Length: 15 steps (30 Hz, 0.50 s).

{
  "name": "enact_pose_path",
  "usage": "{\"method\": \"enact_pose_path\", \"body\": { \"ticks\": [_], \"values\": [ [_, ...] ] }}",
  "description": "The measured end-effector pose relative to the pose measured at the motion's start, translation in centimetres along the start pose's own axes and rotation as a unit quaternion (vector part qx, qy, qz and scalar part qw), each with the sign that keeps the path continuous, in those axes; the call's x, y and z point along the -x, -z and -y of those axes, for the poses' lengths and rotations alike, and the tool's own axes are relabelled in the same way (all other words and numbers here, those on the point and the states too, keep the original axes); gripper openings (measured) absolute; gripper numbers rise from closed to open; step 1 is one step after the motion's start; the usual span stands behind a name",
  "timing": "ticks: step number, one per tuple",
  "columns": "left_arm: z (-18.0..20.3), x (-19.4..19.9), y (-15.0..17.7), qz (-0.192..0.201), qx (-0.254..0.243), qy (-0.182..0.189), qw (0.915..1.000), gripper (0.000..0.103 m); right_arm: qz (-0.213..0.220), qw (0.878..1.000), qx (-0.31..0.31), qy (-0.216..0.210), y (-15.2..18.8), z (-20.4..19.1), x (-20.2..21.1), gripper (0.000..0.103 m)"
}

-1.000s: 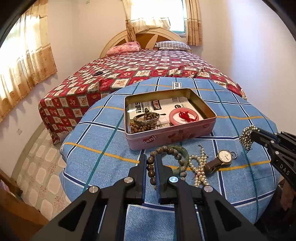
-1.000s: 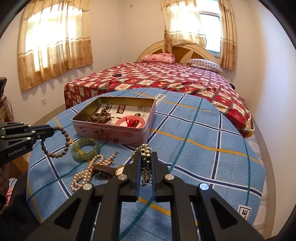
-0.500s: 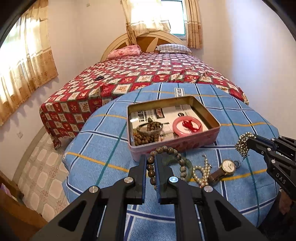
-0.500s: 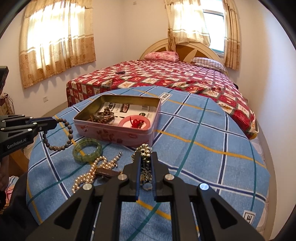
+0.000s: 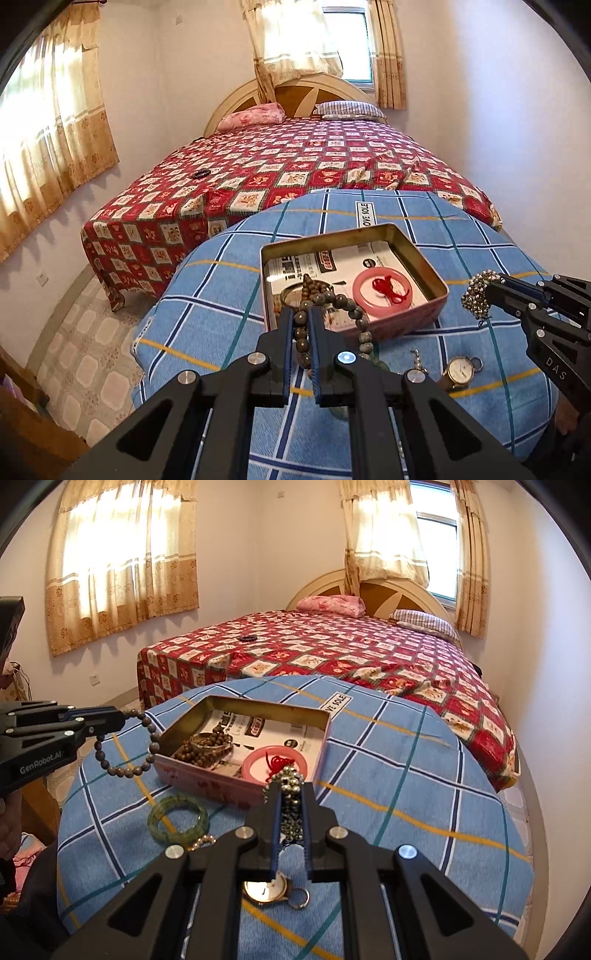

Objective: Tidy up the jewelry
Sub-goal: 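Carry the bead strand with the left tool while the right tool carries the gold chain over the tin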

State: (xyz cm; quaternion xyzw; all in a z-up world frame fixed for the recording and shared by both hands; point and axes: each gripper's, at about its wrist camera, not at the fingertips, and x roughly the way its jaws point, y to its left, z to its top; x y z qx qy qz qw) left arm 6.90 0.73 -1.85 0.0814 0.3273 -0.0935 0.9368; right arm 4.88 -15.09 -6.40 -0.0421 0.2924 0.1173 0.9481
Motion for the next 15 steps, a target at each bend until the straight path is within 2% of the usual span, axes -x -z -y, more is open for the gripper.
{"method": "enact_pose_path", "body": {
  "ticks": [15],
  "values": [
    [-0.1, -1.7, -2.3, 0.005, -0.011, -0.003, 0.9999, 0.008, 0.003, 1.0, 0.017, -0.006, -2.6, -0.2, -1.5, 0.012]
  ]
}}
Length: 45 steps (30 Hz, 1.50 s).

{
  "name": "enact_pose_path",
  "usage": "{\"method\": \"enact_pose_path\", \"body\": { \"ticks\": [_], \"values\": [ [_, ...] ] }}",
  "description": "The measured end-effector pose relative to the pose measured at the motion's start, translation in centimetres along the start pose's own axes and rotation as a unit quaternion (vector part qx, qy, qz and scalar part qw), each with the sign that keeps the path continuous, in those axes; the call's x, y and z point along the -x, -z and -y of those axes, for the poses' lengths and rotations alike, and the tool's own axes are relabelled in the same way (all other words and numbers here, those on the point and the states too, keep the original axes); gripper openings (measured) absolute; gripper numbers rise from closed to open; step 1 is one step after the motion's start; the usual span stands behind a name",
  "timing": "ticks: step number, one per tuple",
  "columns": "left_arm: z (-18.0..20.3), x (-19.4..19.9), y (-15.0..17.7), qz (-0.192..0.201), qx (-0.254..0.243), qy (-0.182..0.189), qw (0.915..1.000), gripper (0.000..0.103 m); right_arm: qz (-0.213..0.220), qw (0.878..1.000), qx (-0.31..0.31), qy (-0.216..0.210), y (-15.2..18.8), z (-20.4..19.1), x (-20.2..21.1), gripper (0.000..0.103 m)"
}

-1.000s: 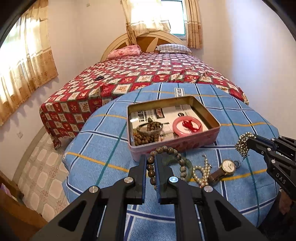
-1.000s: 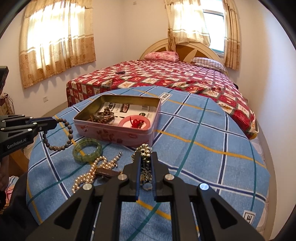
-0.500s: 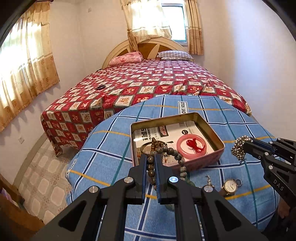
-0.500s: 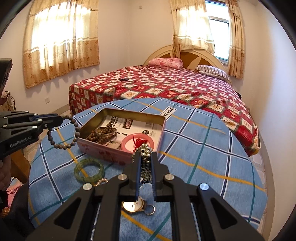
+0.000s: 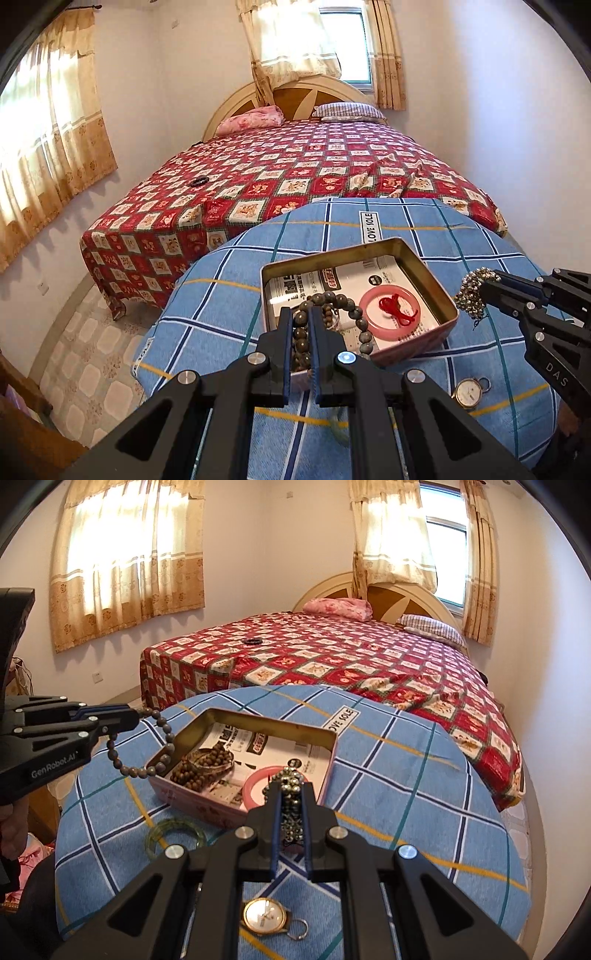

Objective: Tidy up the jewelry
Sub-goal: 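Carry the bead strand with the left tool while the right tool carries the gold chain over the tin, then release the bead strand from the left tool while the right tool releases the gold chain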

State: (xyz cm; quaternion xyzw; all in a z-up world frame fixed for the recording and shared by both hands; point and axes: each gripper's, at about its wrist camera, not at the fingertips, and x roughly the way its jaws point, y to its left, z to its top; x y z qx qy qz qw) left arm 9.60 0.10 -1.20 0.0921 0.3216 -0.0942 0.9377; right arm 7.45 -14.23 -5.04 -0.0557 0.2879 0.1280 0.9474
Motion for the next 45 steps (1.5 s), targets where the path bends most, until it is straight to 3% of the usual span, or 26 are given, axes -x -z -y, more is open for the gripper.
{"method": "enact_pose_path", "body": {
  "ticks": [26, 45],
  "values": [
    [-0.9, -4.1, -2.9, -0.006, -0.011, -0.02, 0.9997, 0.008, -0.005, 1.0, 0.02, 0.001, -3.6, -0.7, -3.9, 0.012],
    [-0.8, -7.2, -3.2, -0.026, -0.017, -0.038, 0.9988, 0.008, -0.034, 0.999, 0.024, 0.005, -3.2, -0.5, -7.0, 0.012]
  ]
}}
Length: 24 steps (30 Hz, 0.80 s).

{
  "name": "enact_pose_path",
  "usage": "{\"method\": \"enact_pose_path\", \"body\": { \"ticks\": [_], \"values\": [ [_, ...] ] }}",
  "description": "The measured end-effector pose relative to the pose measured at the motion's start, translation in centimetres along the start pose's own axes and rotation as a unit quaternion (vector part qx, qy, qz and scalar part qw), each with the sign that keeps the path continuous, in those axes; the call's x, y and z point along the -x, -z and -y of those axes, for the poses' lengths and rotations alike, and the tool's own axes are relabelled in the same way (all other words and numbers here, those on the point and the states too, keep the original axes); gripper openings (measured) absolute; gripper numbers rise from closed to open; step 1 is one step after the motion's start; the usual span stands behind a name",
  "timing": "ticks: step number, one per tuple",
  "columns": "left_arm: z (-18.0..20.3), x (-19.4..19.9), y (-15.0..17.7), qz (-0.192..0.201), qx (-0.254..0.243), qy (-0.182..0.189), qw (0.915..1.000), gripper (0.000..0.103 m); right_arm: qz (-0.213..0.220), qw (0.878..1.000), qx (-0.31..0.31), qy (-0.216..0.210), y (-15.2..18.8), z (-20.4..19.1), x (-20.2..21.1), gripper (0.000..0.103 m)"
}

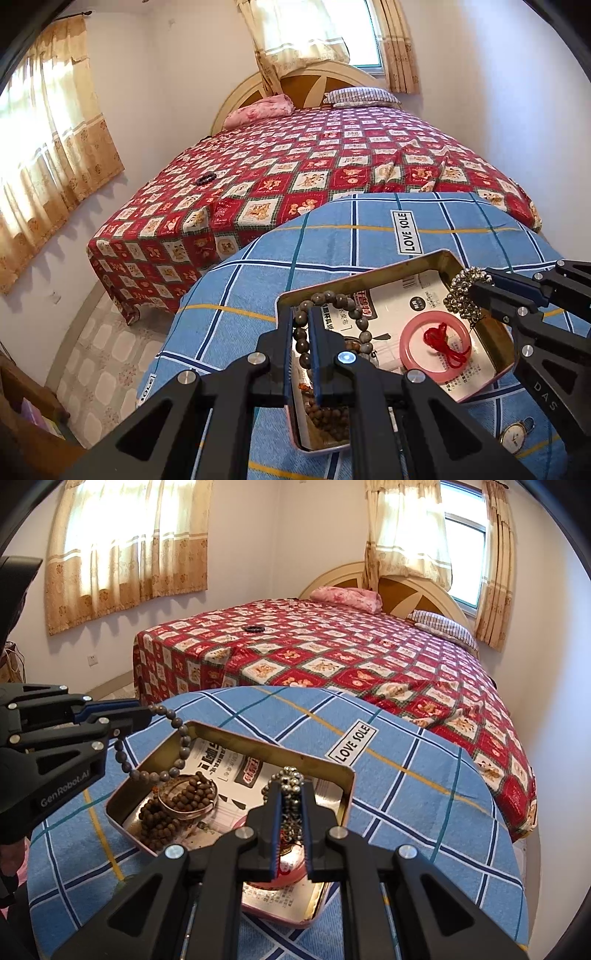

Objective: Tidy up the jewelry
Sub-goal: 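Release the bead strand from the left tool while the right tool releases the gold chain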

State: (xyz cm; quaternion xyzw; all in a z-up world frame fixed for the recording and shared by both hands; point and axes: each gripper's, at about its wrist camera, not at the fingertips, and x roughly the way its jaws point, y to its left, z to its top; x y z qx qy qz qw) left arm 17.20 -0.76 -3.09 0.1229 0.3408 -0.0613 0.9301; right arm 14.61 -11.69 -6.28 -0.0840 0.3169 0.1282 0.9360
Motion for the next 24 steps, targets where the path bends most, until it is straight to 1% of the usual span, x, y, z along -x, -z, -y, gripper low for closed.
{"method": "enact_pose_path", "body": {
  "ticks": [24],
  "values": [
    [0.7, -2.5, -0.1, -0.022, -0.005, -0.005, 0.9997, 0.008, -0.026, 1.0, 0.002, 0.009, 0.2, 0.1, -2.4, 0.012]
  ]
}}
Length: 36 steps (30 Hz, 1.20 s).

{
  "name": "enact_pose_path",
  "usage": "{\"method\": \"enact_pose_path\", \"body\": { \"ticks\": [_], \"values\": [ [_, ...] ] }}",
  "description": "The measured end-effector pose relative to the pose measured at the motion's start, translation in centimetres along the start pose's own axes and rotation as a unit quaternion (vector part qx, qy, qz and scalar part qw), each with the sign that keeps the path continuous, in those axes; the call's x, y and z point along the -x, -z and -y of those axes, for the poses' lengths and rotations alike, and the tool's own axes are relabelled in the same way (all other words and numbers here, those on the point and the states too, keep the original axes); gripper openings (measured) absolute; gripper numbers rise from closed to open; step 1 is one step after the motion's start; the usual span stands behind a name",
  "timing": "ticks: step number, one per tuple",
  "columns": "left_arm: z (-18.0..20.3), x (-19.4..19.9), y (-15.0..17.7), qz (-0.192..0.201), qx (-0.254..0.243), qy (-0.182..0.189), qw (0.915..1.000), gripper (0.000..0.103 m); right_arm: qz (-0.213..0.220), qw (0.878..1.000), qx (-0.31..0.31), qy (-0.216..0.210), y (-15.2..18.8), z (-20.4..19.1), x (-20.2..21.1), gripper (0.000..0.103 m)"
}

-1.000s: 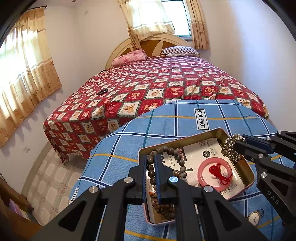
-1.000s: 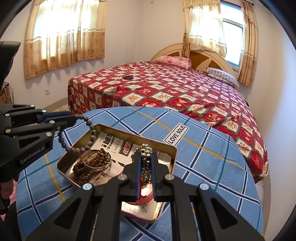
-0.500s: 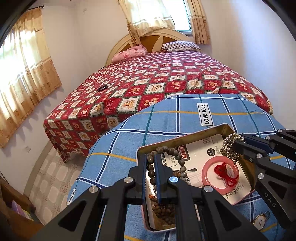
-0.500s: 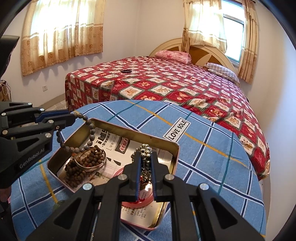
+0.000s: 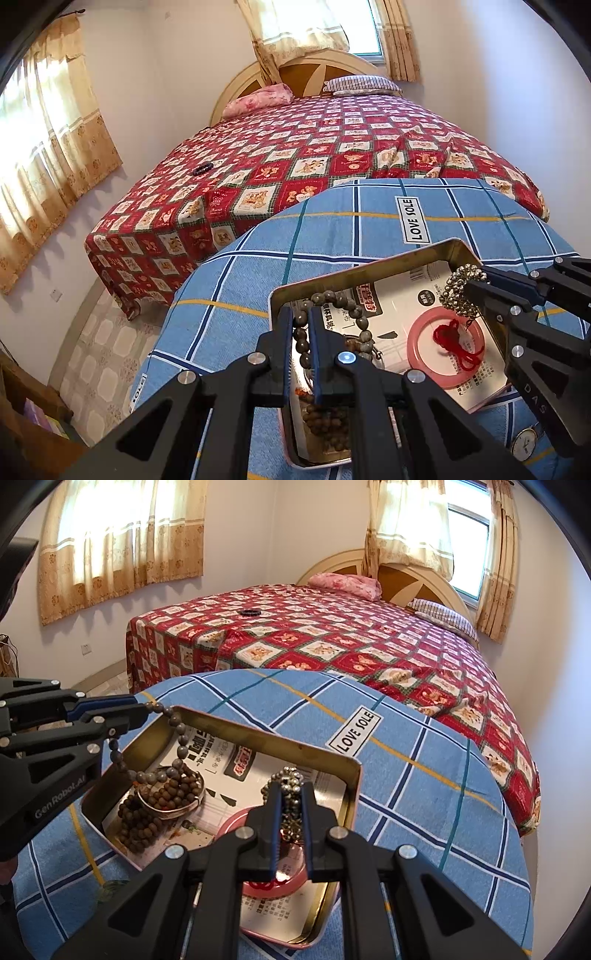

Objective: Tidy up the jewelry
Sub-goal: 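Release the bead strand from the left tool while the right tool releases the gold chain, then move the left tool to the pearl necklace while the right tool moves to the brown-strap watch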

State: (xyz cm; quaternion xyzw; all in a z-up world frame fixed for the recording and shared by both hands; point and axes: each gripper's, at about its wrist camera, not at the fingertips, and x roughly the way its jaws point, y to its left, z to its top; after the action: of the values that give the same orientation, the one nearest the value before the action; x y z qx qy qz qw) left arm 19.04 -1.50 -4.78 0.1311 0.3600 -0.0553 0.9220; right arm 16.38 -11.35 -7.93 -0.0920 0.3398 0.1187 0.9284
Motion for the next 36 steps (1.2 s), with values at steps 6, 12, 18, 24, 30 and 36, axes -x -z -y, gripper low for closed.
{"method": "enact_pose_path", "body": {
  "ticks": [6, 12, 18, 24, 30, 36],
  "values": [
    [0.1, -0.3, 0.2, -0.003, 0.001, 0.001, 1.0, 0.008, -0.003, 1.0, 0.001, 0.002, 0.1, 0.0, -0.2, 0.012],
    [0.2, -0.4, 0.2, -0.004, 0.0, 0.002, 1.0, 0.008, -0.004, 1.0, 0.0, 0.002, 0.2, 0.1, -0.3, 0.012],
    [0.5, -1.0, 0.4, -0.015, -0.006, 0.007, 0.9998, 0.009, -0.008, 1.0, -0.004, 0.003, 0.6, 0.4, -0.8, 0.013],
    [0.2, 0.4, 0.9, 0.003, 0.007, -0.04, 0.9992, 0.08, 0.001, 1.0, -0.019, 0.011, 1.0, 1.0, 0.4, 0.055],
    [-0.7, 3.9, 3.5, 0.02, 0.017, -0.031, 0.9992, 0.083, -0.002, 0.999, -0.029, 0.018, 2.8, 2.3, 3.2, 0.056],
    [0.1, 6.5, 8.3, -0.005, 0.021, -0.018, 0.9996, 0.083, -0.01, 0.998, -0.045, 0.038, 6.1, 3.5, 6.1, 0.06]
  ]
}}
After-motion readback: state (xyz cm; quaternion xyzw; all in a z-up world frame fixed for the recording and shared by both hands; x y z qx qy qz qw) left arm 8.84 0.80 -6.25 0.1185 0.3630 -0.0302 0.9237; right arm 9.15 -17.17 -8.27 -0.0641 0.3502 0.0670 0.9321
